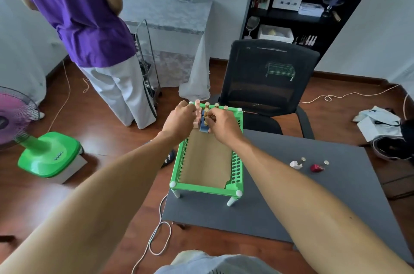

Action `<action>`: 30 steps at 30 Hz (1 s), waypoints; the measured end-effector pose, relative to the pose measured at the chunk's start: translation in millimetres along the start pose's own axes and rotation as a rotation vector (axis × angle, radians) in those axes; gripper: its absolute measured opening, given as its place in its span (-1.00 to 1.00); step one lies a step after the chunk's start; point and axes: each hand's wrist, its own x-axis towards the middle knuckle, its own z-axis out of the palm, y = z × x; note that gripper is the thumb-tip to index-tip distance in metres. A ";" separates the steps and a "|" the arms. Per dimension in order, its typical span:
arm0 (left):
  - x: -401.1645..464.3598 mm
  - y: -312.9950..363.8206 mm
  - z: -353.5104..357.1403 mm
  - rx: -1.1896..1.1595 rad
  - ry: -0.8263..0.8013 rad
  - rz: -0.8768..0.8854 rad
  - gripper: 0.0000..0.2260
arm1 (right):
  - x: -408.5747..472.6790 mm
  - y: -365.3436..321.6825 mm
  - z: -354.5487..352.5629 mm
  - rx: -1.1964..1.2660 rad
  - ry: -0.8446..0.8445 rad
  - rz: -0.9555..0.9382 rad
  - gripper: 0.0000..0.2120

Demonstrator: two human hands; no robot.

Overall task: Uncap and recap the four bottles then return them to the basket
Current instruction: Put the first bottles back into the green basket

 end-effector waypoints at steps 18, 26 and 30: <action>10.6 -2.4 12.4 -0.080 0.068 -0.029 -0.85 | 10.8 -11.6 6.9 -0.150 0.048 0.014 -0.86; 6.2 -1.7 5.4 -0.060 0.178 -0.005 -0.76 | 2.6 -10.9 1.2 -0.029 0.211 0.066 -0.75; 9.1 0.8 -5.2 0.034 0.276 0.044 -0.66 | -8.0 -1.6 -13.2 -0.076 0.384 0.043 -0.77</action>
